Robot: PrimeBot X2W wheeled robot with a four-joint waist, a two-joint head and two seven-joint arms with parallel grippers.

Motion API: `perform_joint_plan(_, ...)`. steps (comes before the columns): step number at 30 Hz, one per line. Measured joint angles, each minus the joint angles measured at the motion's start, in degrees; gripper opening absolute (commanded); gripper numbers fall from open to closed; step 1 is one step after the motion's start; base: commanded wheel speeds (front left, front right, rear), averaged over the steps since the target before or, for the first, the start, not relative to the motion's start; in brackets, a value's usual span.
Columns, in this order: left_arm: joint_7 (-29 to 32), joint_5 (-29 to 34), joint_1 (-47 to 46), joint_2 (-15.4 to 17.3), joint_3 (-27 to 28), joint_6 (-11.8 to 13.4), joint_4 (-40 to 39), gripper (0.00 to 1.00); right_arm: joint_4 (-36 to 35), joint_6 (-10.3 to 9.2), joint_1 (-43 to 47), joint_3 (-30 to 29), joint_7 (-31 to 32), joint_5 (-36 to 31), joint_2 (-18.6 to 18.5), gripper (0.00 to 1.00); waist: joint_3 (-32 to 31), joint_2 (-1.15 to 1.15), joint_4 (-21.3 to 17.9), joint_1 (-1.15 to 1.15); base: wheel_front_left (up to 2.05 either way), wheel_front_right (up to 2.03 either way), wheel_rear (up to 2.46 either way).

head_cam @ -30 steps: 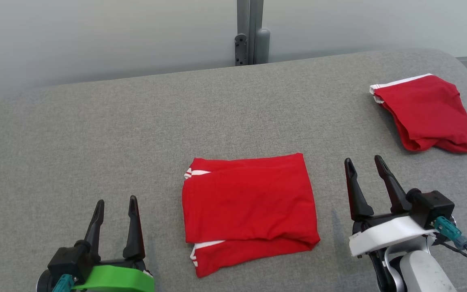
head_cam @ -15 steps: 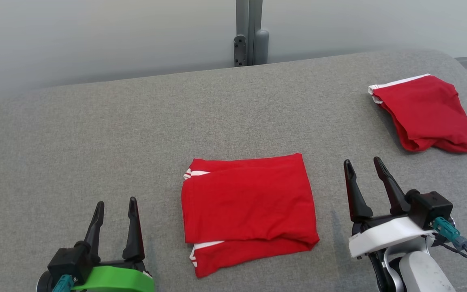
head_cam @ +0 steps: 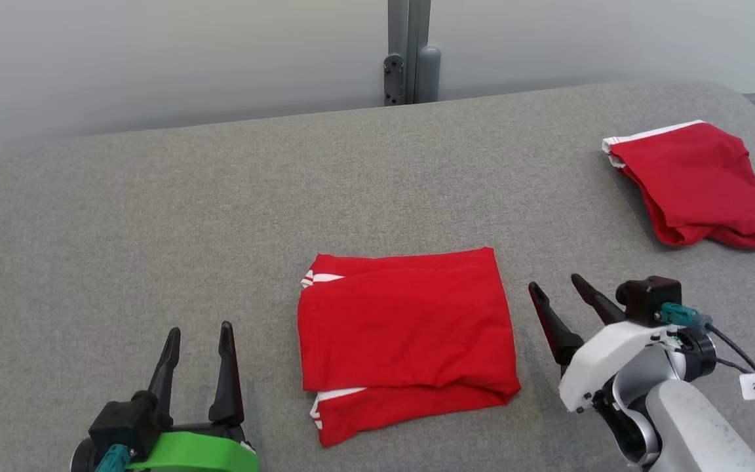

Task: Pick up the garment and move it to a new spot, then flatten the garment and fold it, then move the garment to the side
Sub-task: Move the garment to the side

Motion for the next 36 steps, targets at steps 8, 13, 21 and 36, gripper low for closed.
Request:
perform_joint_plan(8,0.0,-0.2,-0.7,0.0,-1.0,0.1,0.6,1.00,6.0,0.00,-5.8,7.6,8.4,8.0,-4.2,1.00,1.8,0.00,1.8,0.00,0.00,0.00,0.00)
perform_joint_plan(13,0.0,-0.2,-1.7,0.0,-1.4,0.1,0.7,1.00,10.6,0.00,-9.4,11.3,10.5,11.3,-5.2,1.00,3.5,0.00,3.4,0.00,0.00,0.00,0.00)
perform_joint_plan(21,0.0,-0.2,-2.4,0.0,-1.3,0.2,0.8,1.00,14.8,0.00,-13.1,15.2,11.8,15.7,-6.9,0.93,5.6,0.00,5.9,0.00,0.00,0.00,0.00)
perform_joint_plan(36,0.0,1.6,-3.4,0.0,-0.1,-0.5,0.0,1.00,14.8,0.04,-18.8,20.1,7.6,19.4,-11.3,0.00,6.3,0.00,2.2,0.00,0.00,0.00,0.00)
